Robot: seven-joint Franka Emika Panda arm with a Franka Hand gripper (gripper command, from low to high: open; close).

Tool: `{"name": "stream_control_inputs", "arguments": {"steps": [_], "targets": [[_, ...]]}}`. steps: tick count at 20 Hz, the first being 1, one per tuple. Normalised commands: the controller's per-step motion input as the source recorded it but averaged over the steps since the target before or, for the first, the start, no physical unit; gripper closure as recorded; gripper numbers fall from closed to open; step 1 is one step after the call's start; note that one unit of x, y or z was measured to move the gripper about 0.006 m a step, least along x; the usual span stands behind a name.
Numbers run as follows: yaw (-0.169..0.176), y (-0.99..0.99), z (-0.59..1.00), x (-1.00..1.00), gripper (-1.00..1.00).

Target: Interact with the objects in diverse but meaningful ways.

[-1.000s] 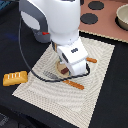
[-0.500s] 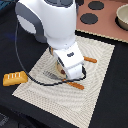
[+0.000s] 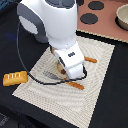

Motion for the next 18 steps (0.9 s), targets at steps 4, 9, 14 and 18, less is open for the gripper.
{"name": "stream_control_inputs", "arguments": {"steps": [4,9,14,18], "targets": [[0.0,0.0,-0.06,0.01,1.0],[0.0,0.04,0.0,0.12,1.0],[0.036,0.36,0.02,0.23,1.0],[0.05,0.42,-0.14,0.23,1.0]]}}
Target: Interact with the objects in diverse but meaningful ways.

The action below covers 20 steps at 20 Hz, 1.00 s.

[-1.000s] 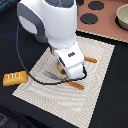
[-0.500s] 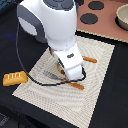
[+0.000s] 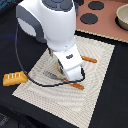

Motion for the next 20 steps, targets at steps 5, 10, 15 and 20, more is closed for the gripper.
{"name": "stream_control_inputs", "arguments": {"steps": [5,10,15,20], "targets": [[0.048,0.39,-0.18,0.31,1.0],[0.009,0.33,0.93,0.25,1.0],[0.006,0.34,1.0,0.21,1.0],[0.033,0.48,1.0,-0.1,1.0]]}}
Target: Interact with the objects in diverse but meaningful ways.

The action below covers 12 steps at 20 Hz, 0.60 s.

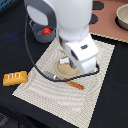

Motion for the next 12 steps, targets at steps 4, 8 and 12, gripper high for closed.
{"name": "stream_control_inputs", "arguments": {"steps": [4,8,12], "targets": [[0.061,0.59,0.68,-0.51,1.0],[0.073,0.53,0.11,-0.85,1.0],[0.032,0.57,0.02,-0.94,1.0]]}}
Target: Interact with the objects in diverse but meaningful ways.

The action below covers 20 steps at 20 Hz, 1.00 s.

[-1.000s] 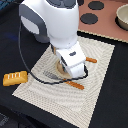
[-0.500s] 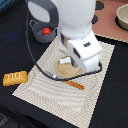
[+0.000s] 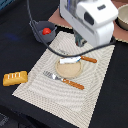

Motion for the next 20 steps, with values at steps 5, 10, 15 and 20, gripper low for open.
{"name": "stream_control_inputs", "arguments": {"steps": [5,10,15,20], "targets": [[0.016,0.47,0.0,-0.99,1.0],[0.0,0.44,0.0,-1.0,1.0],[0.0,0.43,0.0,-1.0,1.0],[0.008,0.45,-0.03,-0.97,1.0]]}}
